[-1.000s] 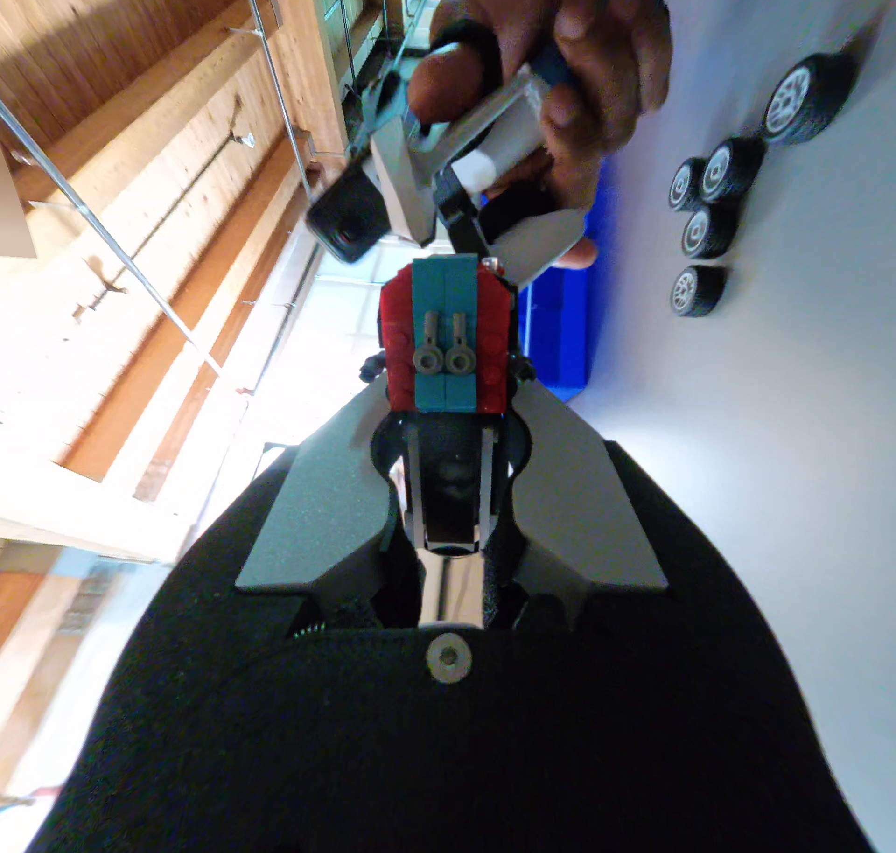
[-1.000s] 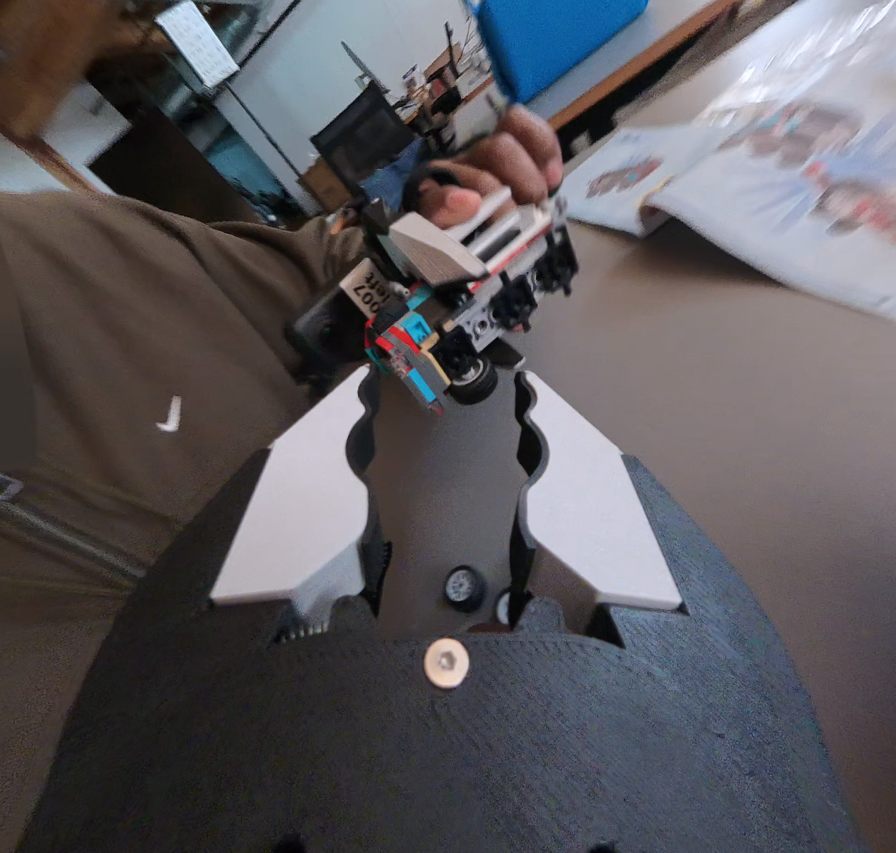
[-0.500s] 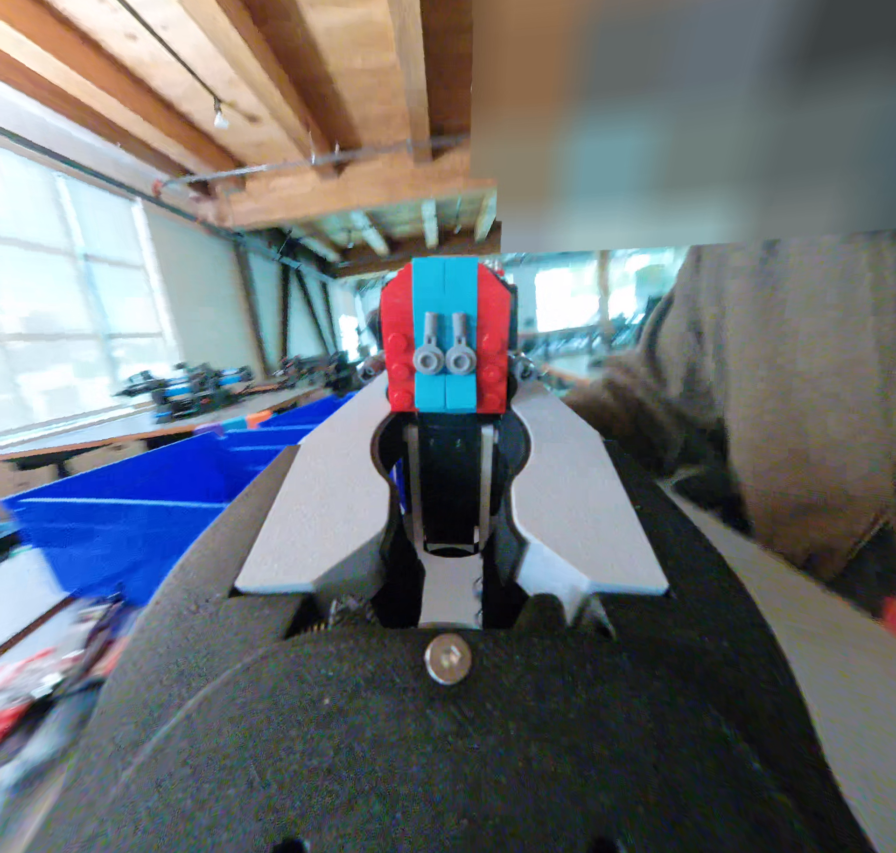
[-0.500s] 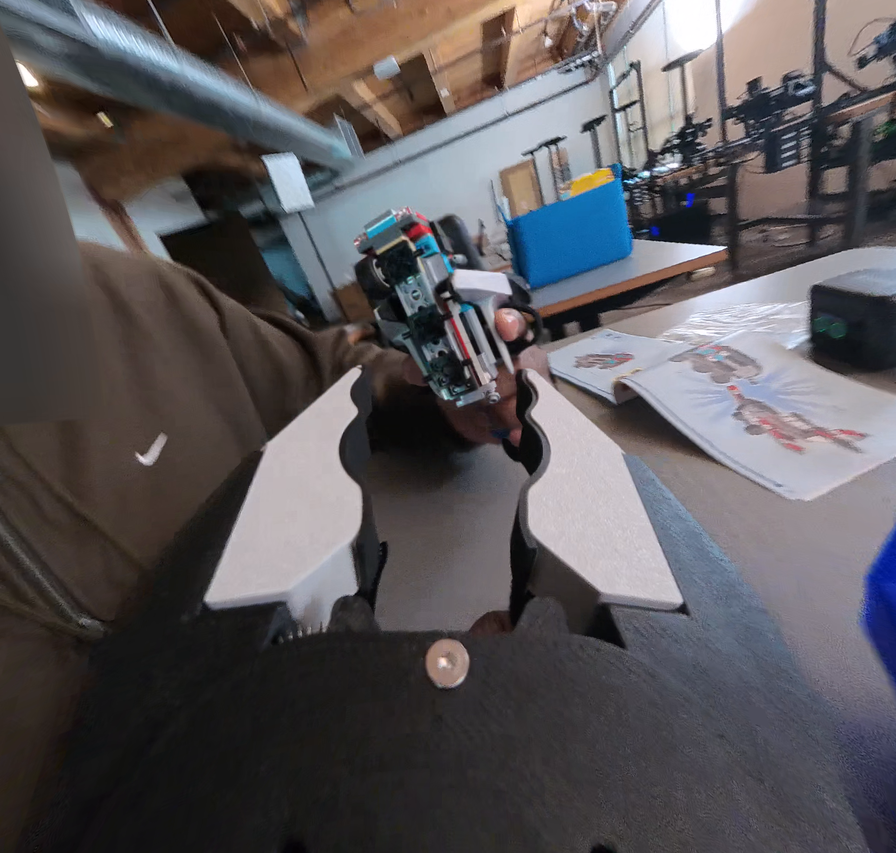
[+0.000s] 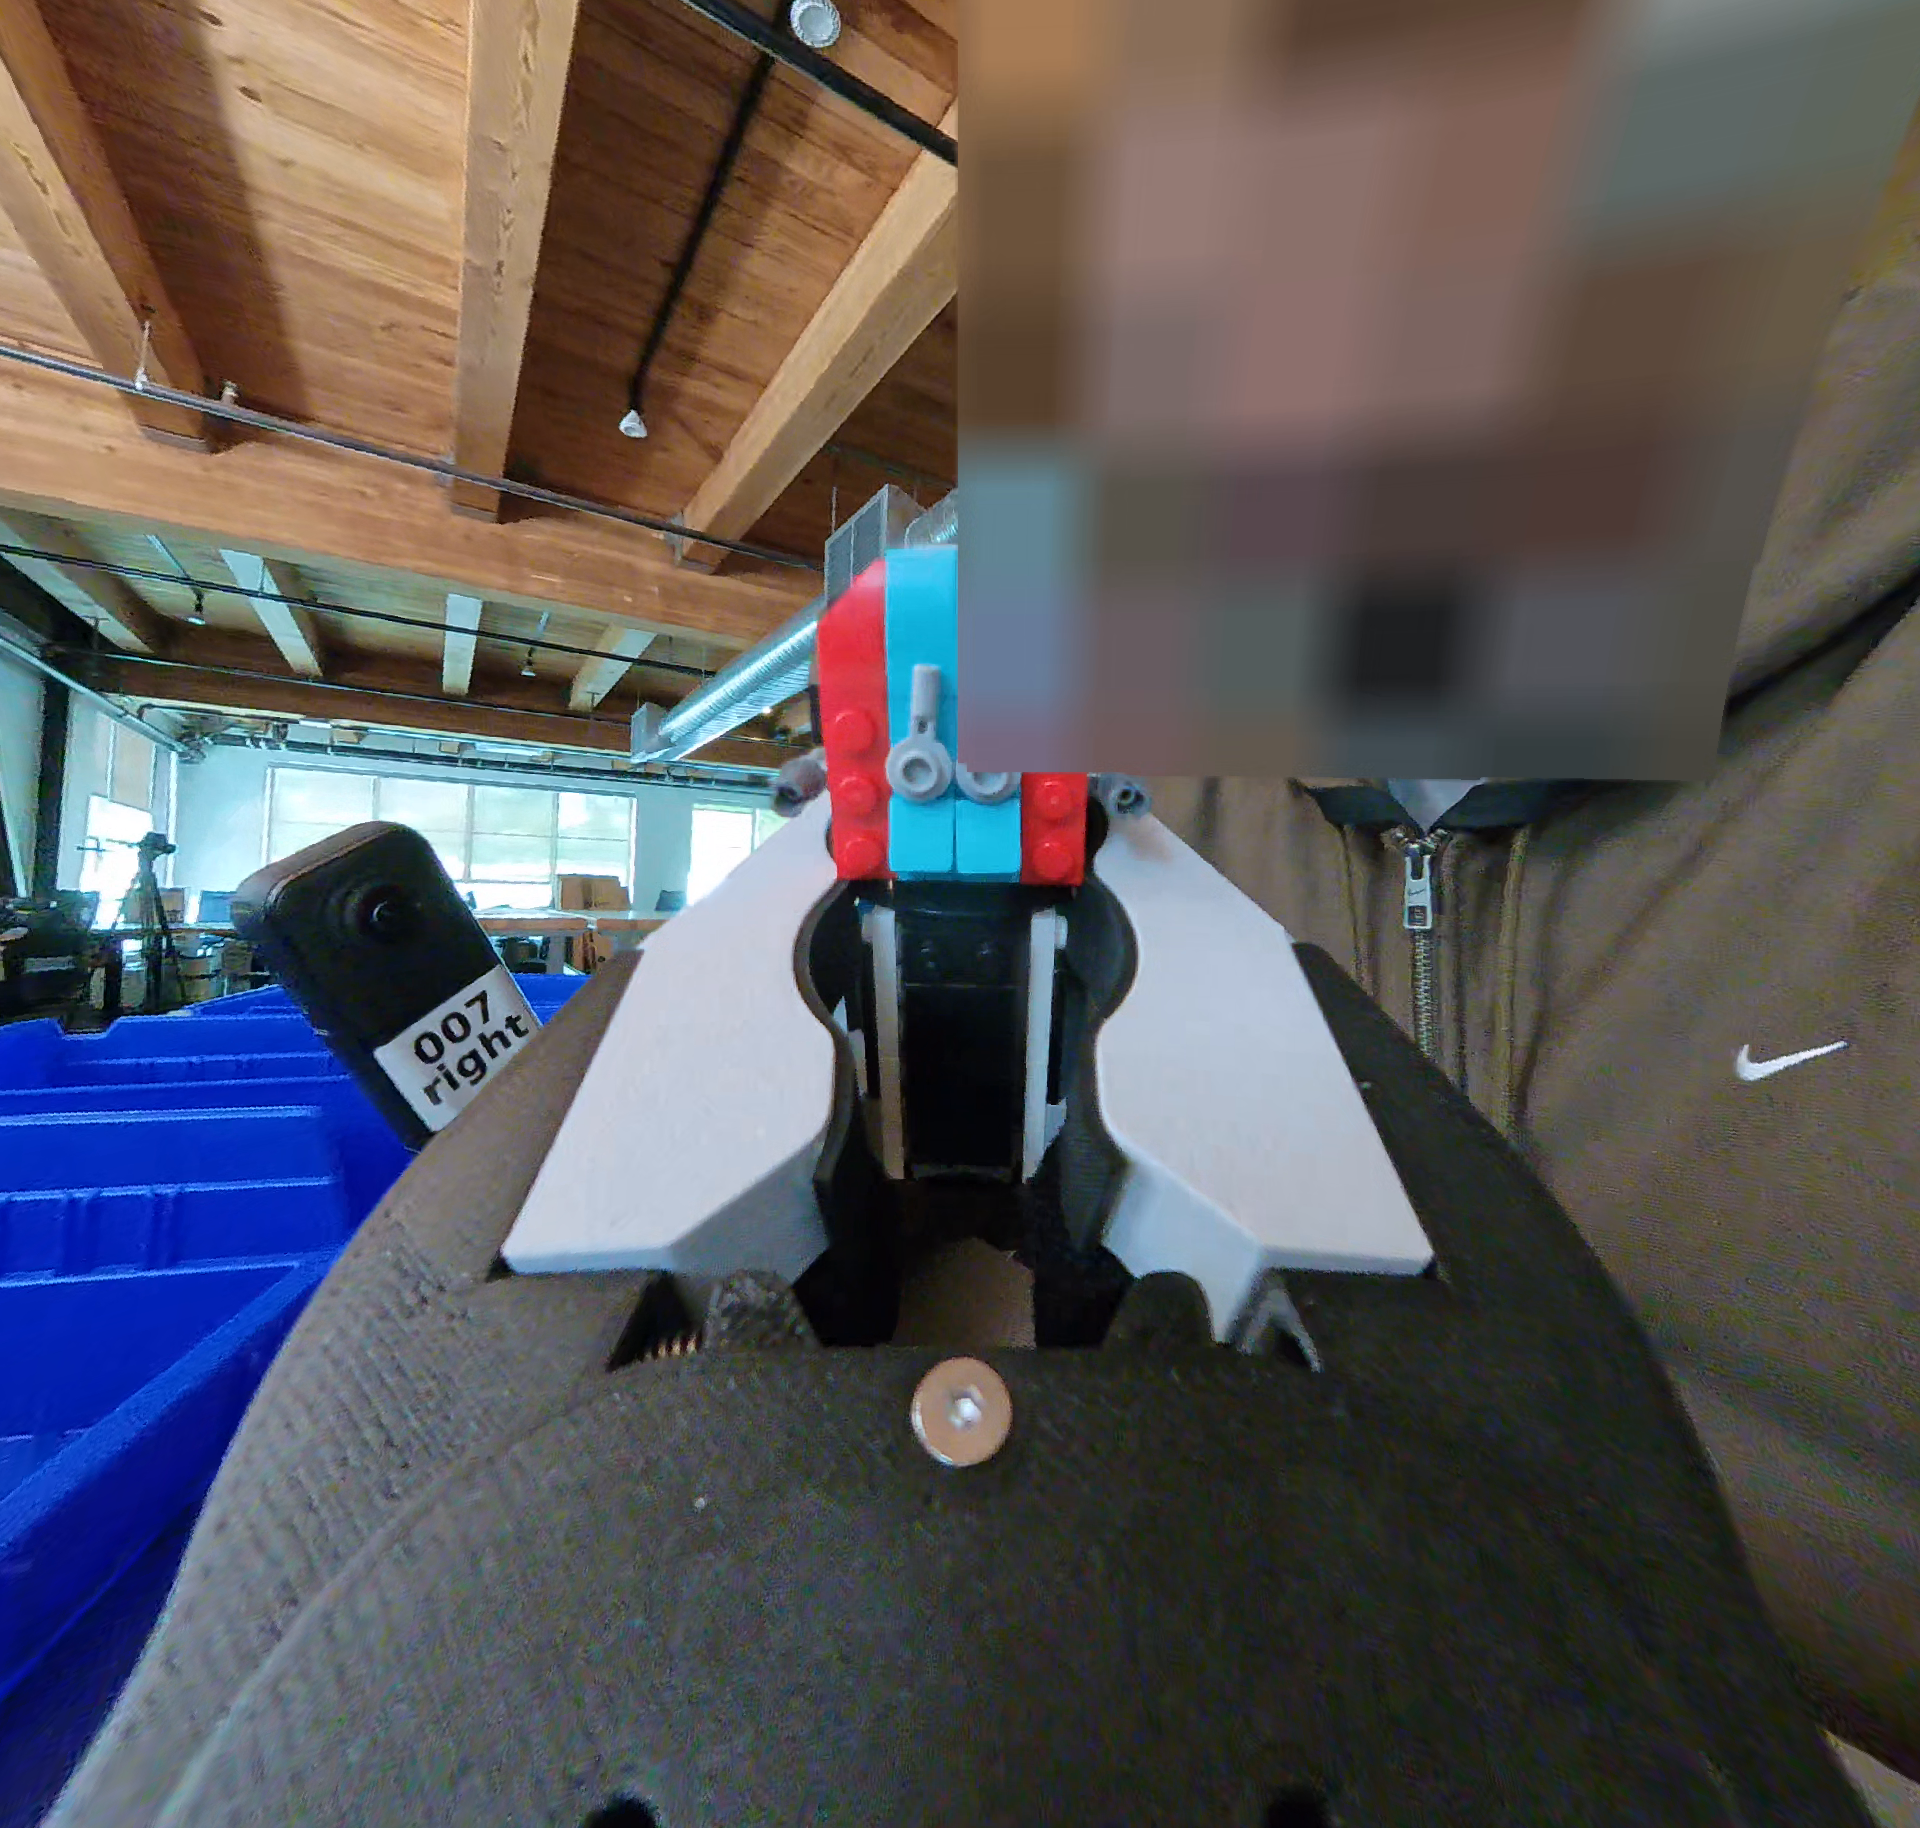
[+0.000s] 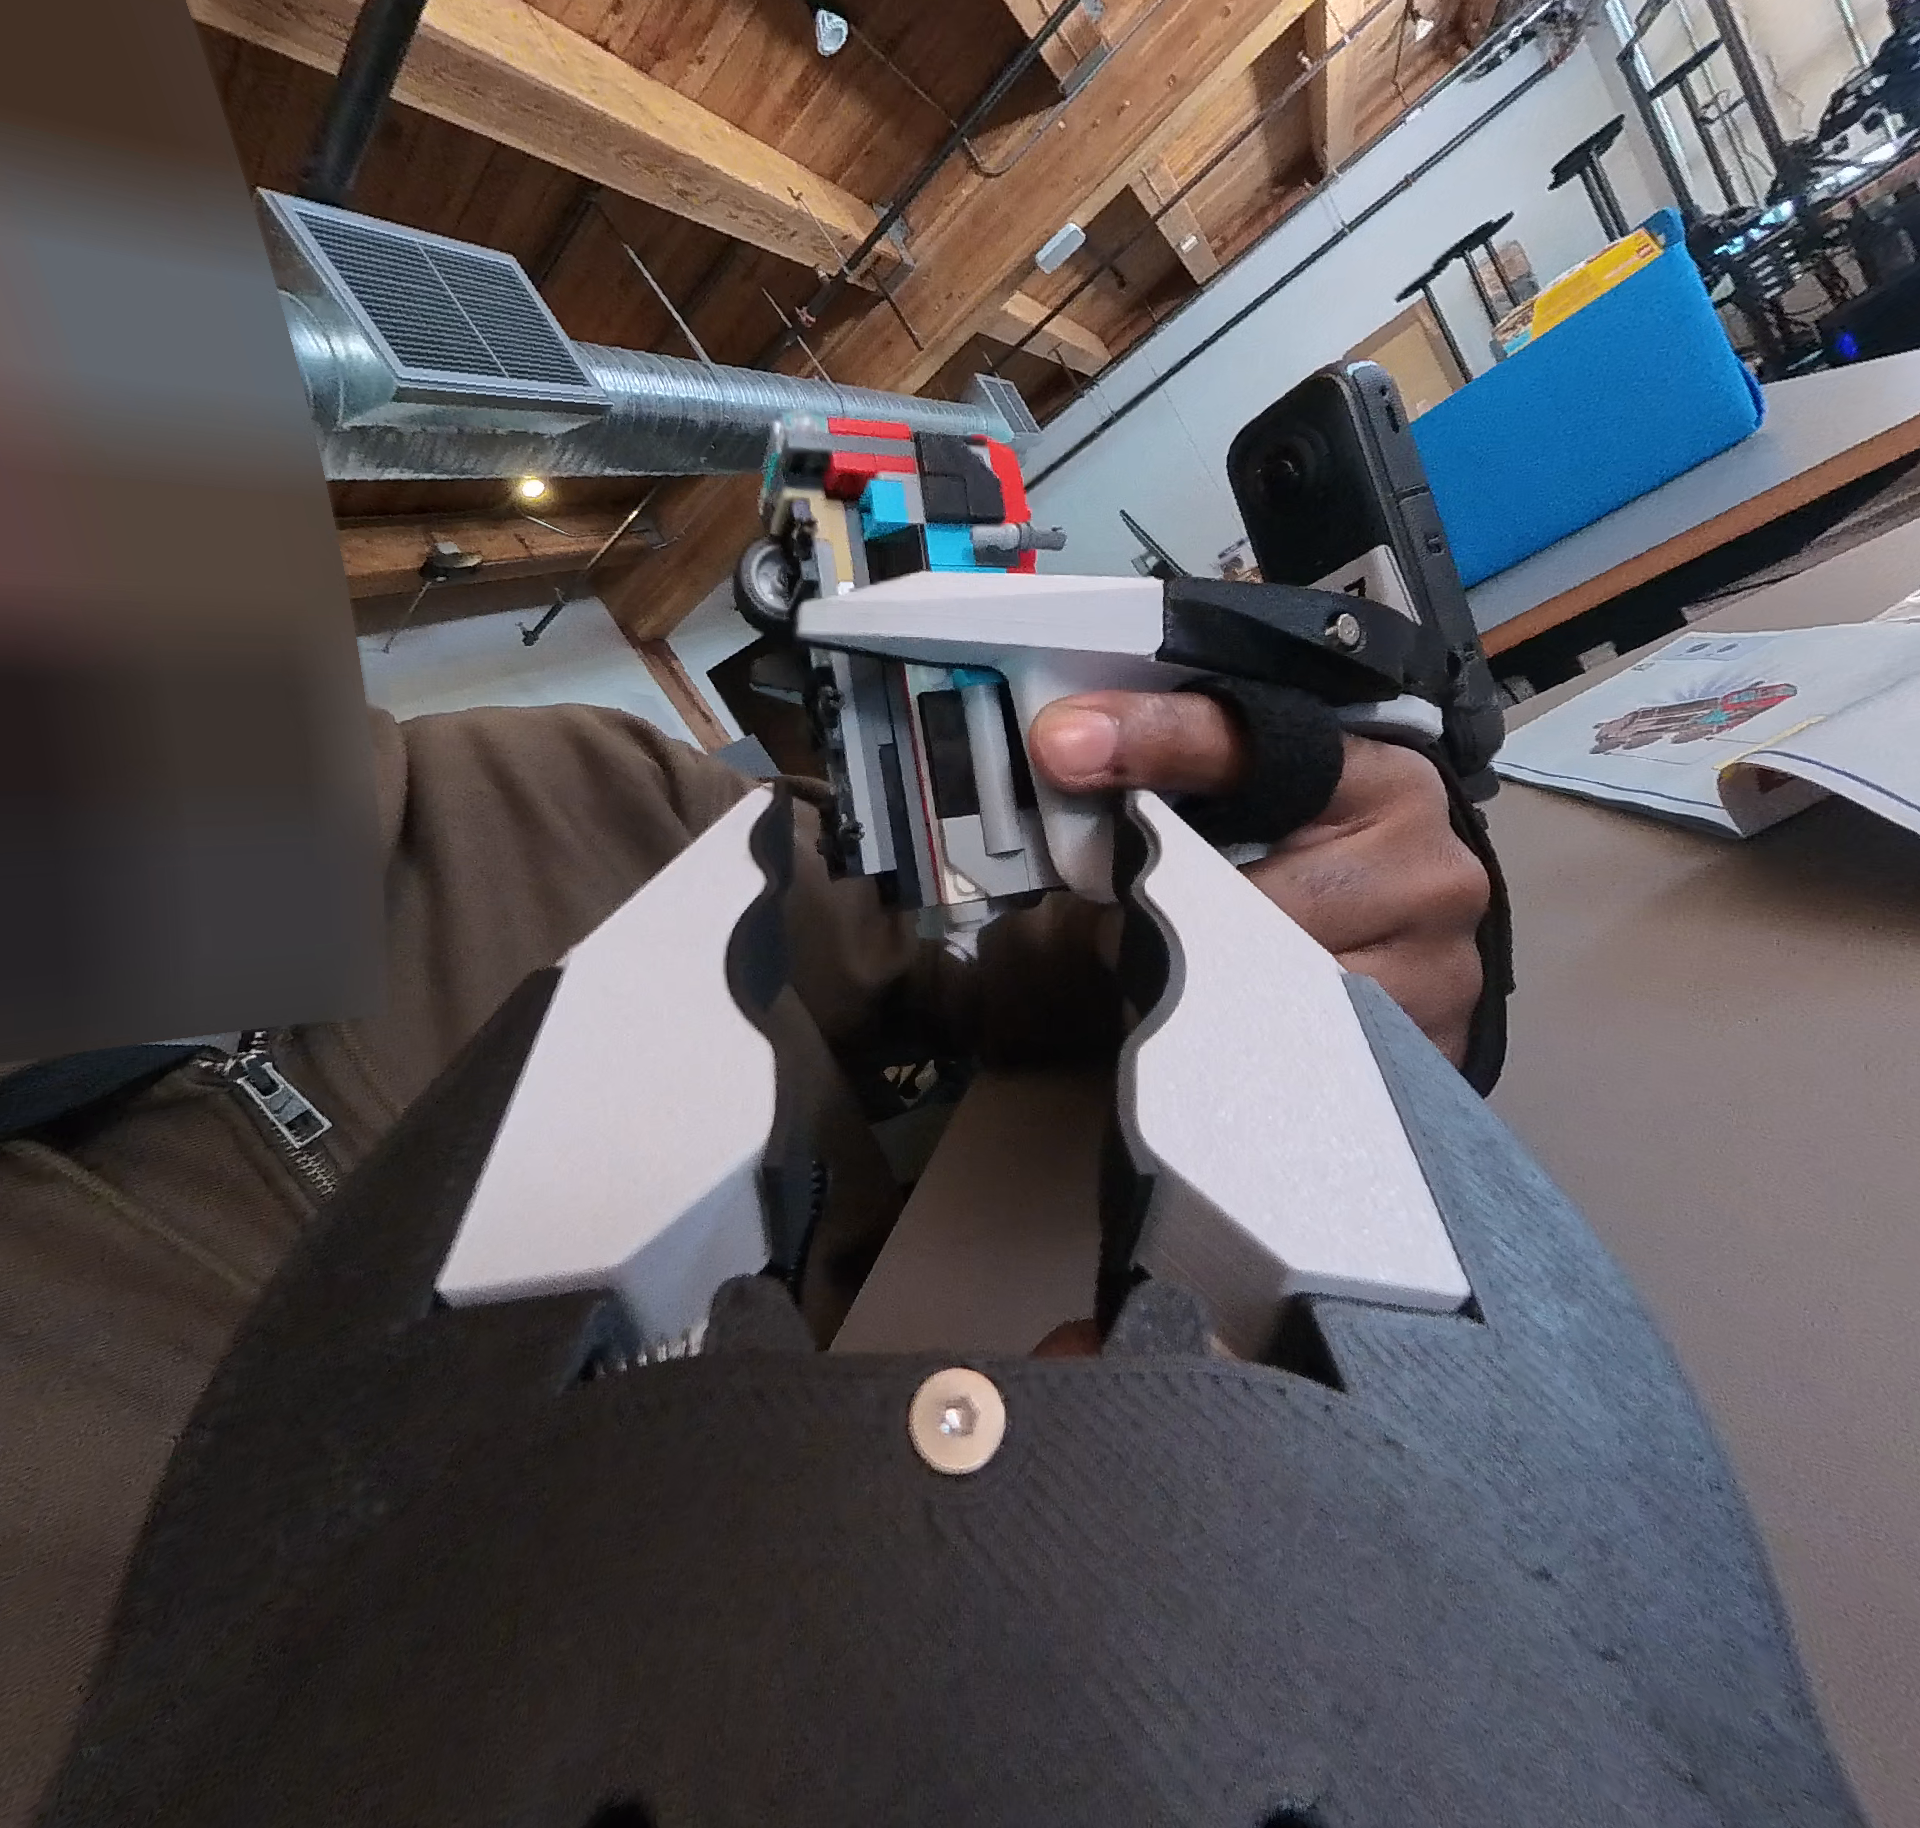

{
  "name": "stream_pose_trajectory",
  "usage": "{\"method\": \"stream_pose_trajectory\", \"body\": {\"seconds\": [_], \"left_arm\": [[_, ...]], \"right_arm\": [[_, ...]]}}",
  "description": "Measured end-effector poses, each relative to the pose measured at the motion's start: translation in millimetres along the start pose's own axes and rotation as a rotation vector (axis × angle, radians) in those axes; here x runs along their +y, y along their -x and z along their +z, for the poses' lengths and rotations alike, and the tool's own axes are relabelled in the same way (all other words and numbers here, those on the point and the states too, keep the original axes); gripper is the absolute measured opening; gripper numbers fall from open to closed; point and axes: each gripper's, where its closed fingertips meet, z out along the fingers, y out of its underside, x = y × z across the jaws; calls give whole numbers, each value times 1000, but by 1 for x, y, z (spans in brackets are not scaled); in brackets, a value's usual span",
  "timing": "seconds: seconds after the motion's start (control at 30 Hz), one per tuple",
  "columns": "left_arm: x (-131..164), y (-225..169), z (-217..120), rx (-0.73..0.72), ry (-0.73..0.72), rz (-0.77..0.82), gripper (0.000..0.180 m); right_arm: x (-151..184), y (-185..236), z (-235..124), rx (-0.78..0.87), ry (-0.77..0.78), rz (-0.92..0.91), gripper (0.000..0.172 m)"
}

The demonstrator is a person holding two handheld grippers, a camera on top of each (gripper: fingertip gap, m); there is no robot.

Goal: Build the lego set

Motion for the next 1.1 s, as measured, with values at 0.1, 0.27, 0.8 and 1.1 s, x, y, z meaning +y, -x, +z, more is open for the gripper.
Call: {"method": "stream_pose_trajectory", "body": {"seconds": [0.1,0.27,0.8,1.1], "left_arm": [[3,3,1,-9,28,11,38],[-4,8,-4,-73,29,90,38],[12,103,-39,-736,-27,-18,38],[18,109,-42,-731,26,-133,49]], "right_arm": [[0,-1,-3,5,12,11,63],[0,-4,-5,22,31,32,66],[-22,-62,-37,490,-50,-250,53],[-27,-65,-46,412,-160,-74,38]]}}
